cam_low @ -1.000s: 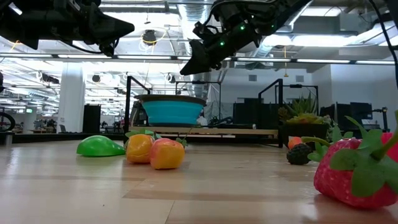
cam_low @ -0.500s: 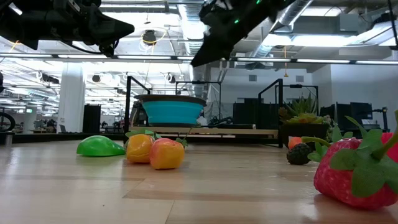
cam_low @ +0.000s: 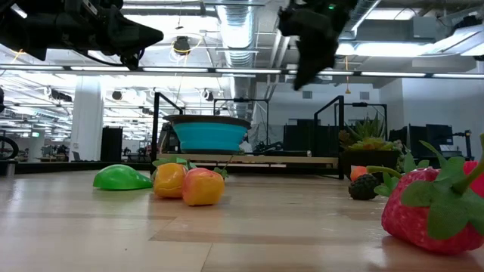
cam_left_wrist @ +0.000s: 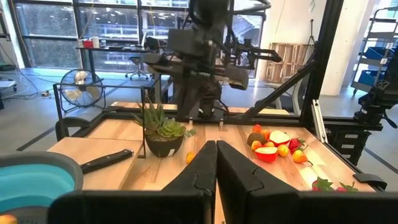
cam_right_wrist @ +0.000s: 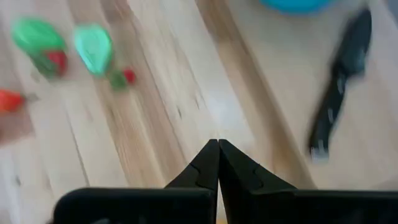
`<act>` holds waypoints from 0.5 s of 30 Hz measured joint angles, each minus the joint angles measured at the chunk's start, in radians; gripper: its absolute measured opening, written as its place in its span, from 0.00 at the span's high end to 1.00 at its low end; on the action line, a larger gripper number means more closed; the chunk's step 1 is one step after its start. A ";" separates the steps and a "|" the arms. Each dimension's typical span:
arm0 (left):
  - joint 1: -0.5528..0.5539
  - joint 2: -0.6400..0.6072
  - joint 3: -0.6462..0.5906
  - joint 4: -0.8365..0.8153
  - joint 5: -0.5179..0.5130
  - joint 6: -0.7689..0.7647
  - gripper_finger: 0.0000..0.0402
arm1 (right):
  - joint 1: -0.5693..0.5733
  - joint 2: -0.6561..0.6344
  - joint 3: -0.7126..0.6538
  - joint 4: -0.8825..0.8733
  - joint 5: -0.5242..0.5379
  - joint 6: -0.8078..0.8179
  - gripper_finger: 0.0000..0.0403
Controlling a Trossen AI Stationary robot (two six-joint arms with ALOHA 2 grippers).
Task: Pick & Place Fruit
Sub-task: Put the pear into the basket
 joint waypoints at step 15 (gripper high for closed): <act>0.000 0.000 0.000 -0.001 0.000 0.000 0.99 | 0.158 -0.110 -0.293 0.011 0.023 0.481 1.00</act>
